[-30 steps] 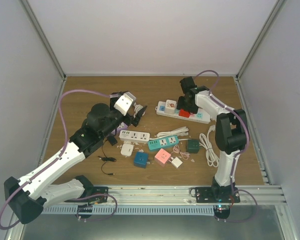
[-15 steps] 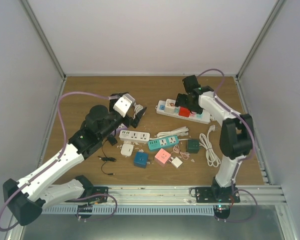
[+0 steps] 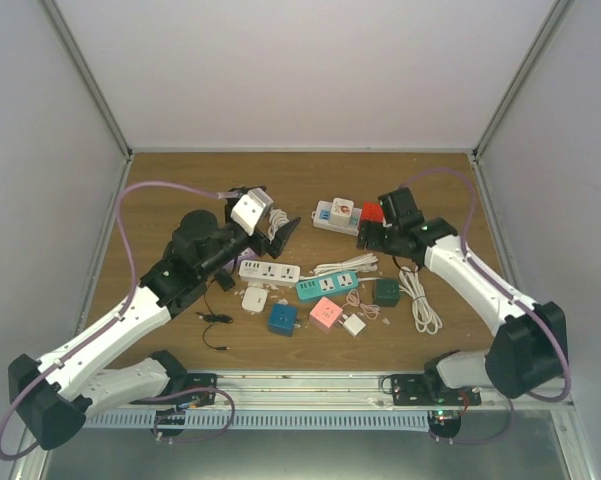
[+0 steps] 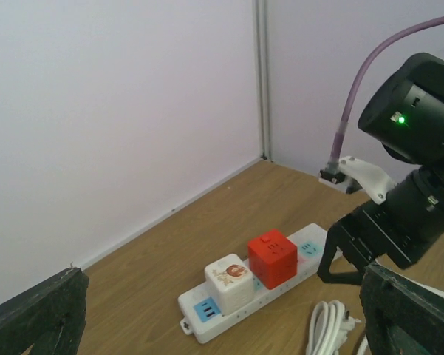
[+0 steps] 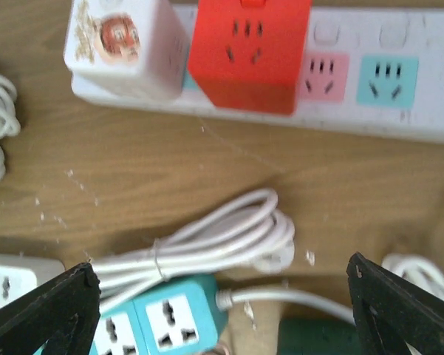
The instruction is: Insert the plug
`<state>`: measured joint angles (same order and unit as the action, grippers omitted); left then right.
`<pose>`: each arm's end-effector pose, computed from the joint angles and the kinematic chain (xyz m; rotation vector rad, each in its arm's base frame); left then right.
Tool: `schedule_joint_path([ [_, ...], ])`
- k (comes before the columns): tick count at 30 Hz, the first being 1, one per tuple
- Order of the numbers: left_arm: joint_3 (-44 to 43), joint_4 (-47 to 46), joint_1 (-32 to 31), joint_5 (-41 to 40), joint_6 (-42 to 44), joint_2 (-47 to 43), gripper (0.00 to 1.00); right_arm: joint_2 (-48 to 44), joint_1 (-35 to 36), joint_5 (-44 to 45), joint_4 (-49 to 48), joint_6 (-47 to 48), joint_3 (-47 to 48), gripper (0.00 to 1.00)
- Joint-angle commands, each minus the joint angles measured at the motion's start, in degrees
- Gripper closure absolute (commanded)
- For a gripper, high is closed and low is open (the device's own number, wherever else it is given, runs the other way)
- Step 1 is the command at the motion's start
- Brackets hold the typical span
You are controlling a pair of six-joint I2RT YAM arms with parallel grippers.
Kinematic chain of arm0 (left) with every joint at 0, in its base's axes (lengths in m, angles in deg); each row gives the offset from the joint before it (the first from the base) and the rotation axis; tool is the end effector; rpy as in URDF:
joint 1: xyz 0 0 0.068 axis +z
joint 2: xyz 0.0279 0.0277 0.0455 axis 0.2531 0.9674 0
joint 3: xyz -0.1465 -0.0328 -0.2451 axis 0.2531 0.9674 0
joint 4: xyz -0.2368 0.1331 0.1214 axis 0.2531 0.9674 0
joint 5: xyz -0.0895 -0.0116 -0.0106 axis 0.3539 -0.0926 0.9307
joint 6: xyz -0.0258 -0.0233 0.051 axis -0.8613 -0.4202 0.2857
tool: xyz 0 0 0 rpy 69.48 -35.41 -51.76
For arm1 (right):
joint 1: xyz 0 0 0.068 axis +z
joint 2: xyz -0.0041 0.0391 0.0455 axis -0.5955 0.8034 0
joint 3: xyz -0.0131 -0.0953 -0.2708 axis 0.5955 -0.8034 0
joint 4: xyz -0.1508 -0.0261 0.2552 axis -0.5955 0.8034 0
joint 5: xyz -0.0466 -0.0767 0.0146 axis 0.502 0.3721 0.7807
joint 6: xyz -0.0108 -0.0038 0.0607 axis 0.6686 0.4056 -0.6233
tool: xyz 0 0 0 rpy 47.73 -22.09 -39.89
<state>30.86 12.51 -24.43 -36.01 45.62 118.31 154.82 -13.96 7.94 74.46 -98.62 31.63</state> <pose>0.2126 -0.1755 0.3710 0.6722 1.5028 -0.4721 0.2974 0.1204 0.2616 0.2832 2.5626 0.2949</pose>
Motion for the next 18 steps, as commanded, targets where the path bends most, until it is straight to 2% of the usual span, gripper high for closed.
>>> schedule_joint_path([
  [1,0.7,-4.4,0.3,4.6,-1.8,1.3,0.01,-3.8,4.0,5.6,4.7,-6.5,-4.8,0.10],
  [5,0.9,-4.9,0.3,5.7,-2.2,2.1,0.01,-5.3,6.7,10.7,10.2,-14.5,-9.8,0.16],
  [8,1.5,-5.8,0.3,5.3,-2.6,2.4,0.01,-5.4,7.3,11.8,13.0,-16.8,-12.0,0.18],
  [16,1.5,-5.8,0.3,4.5,-3.1,2.5,0.01,-6.0,7.3,4.5,7.8,-12.9,-16.4,0.25],
  [18,1.7,-6.1,0.3,4.1,-3.1,2.3,0.01,-4.7,7.3,4.4,7.6,-12.8,-16.6,0.30],
])
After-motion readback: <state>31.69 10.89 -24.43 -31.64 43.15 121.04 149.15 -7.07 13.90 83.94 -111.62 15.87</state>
